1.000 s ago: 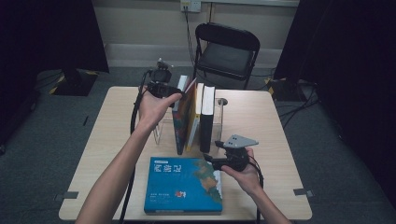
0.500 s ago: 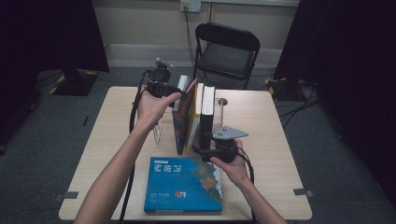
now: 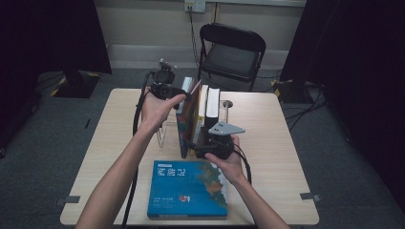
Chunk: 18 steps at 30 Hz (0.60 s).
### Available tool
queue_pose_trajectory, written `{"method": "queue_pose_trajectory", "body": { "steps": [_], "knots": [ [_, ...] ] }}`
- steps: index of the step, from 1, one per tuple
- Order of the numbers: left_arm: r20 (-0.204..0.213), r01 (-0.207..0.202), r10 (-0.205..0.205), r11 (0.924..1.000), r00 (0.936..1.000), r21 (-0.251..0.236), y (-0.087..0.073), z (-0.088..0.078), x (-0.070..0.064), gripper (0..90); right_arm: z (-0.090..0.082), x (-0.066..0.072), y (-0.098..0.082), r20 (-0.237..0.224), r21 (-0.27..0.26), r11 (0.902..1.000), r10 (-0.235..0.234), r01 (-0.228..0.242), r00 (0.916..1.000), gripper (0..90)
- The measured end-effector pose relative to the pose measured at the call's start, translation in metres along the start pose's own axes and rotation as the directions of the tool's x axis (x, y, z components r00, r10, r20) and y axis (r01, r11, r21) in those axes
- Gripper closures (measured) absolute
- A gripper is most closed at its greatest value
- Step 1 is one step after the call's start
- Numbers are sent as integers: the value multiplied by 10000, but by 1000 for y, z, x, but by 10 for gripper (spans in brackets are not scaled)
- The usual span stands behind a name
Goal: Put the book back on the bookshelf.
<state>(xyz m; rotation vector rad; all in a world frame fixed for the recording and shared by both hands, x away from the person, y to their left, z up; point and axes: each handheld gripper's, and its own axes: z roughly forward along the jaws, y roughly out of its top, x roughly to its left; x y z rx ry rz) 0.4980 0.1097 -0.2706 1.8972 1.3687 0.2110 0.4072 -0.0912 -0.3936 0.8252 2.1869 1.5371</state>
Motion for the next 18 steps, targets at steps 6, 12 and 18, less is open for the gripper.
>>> {"method": "queue_pose_trajectory", "body": {
  "steps": [6,12,18],
  "knots": [
    [220,119,-115,9998,9997,-173,2,-2,2,371,8,1,4,-133,28,10000,80,-79,9999,236],
    [339,195,-194,9998,9992,-49,4,2,1,327,19,6,10,-266,23,9999,102,-102,9996,226],
    [-42,-204,205,9992,9998,347,9,12,-7,293,26,10,12,-318,47,10000,3,-2,9995,224]
  ]
}}
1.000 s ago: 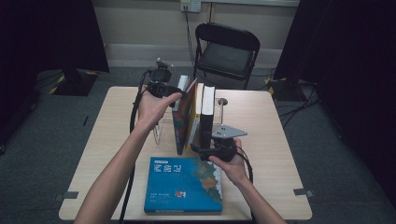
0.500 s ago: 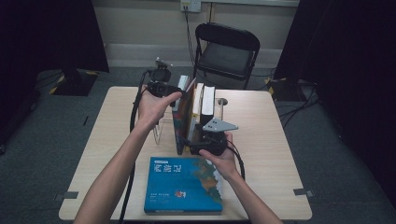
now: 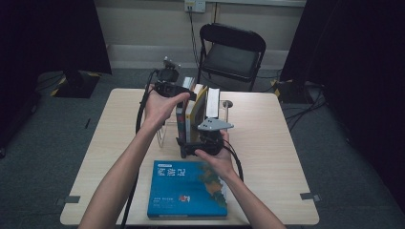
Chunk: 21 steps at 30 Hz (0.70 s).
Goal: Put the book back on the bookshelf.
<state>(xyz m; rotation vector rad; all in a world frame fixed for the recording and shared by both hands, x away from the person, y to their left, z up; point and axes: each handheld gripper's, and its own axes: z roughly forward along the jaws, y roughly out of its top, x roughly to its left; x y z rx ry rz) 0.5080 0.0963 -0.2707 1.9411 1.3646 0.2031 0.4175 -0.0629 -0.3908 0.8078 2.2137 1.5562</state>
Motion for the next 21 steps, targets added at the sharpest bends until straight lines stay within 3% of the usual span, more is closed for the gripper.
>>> {"method": "queue_pose_trajectory", "body": {
  "steps": [4,7,12,14,19,21],
  "knots": [
    [-179,-397,405,9982,9990,449,2,7,-5,276,3,2,2,-67,-7,10000,15,-15,10000,211],
    [-987,-775,844,9944,9915,715,2,13,-9,284,3,2,2,-47,-14,10000,-57,57,10000,216],
    [-1538,-333,450,9964,9871,781,5,18,-9,347,2,1,2,-122,-33,10000,-30,29,9999,215],
    [-1639,-390,523,9957,9851,836,7,21,-9,358,1,1,1,-171,19,10000,-5,5,9999,221],
    [-1990,-62,268,9947,9796,1031,11,28,-11,313,-1,-1,0,-241,28,10000,49,-48,9997,221],
    [-1985,50,193,9927,9799,1209,12,28,-11,349,-1,-2,-2,-277,40,10000,61,-60,9996,221]
  ]
}}
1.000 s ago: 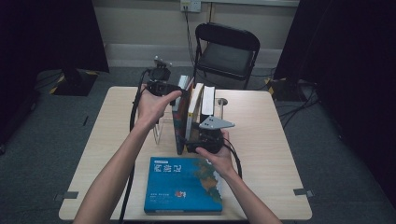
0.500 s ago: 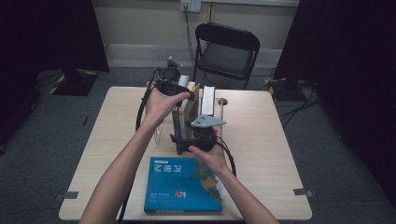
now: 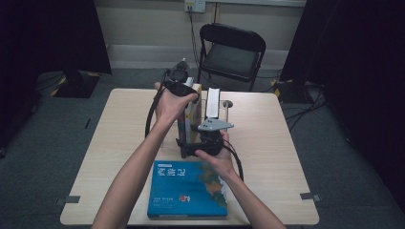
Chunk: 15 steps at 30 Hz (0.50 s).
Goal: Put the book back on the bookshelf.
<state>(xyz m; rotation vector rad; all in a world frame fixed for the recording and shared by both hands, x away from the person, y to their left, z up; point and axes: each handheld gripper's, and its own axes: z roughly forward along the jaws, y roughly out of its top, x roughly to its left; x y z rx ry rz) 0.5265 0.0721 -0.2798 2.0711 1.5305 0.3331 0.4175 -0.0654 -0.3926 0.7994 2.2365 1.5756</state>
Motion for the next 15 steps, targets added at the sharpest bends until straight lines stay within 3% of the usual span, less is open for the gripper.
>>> {"method": "queue_pose_trajectory", "body": {
  "steps": [2,4,10,15],
  "knots": [
    [359,634,-634,9980,9973,9,0,0,2,442,-1,-1,-3,6,38,10000,41,-41,10000,221],
    [263,750,-751,9972,9968,35,0,-1,0,516,-2,-3,-6,41,123,9999,72,-73,10000,221],
    [196,1022,-1017,9944,9946,-266,-3,-3,-1,560,-14,-9,-13,155,134,9998,156,-158,9998,221],
    [278,1647,-1634,9849,9862,-530,-6,-4,4,570,-22,-12,-15,149,111,9998,152,-154,9998,226]
  ]
}}
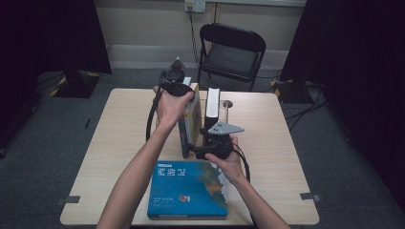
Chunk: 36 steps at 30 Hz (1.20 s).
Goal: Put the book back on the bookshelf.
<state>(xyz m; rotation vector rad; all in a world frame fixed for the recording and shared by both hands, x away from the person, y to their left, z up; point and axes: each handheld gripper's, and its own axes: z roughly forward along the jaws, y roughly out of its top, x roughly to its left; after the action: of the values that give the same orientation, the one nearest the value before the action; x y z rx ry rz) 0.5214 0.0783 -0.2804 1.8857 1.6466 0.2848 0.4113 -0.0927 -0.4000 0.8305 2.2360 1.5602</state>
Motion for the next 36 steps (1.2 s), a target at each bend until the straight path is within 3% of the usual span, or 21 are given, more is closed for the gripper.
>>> {"method": "queue_pose_trajectory", "body": {
  "steps": [6,7,9,20,30,36],
  "knots": [
    [-65,121,-120,9999,9999,63,-1,1,-3,555,-1,0,-2,-12,34,10000,6,-6,10000,223],
    [130,214,-217,9995,9997,227,0,1,-2,536,-1,0,-3,2,26,10000,3,-3,10000,223],
    [50,185,-187,9992,9998,368,0,1,1,469,-2,0,-4,3,27,10000,2,-2,10000,223],
    [113,-916,916,9958,9957,-2,-4,-4,-4,309,-2,0,-6,13,4,10000,13,-13,10000,225],
    [162,-1218,1220,9925,9924,-114,-4,-6,-6,303,-1,4,0,-46,-148,9999,-87,87,10000,238],
    [74,-1111,1113,9936,9938,-216,-2,-7,-1,324,3,5,14,-10,-472,9987,-215,214,9998,345]
  ]
}}
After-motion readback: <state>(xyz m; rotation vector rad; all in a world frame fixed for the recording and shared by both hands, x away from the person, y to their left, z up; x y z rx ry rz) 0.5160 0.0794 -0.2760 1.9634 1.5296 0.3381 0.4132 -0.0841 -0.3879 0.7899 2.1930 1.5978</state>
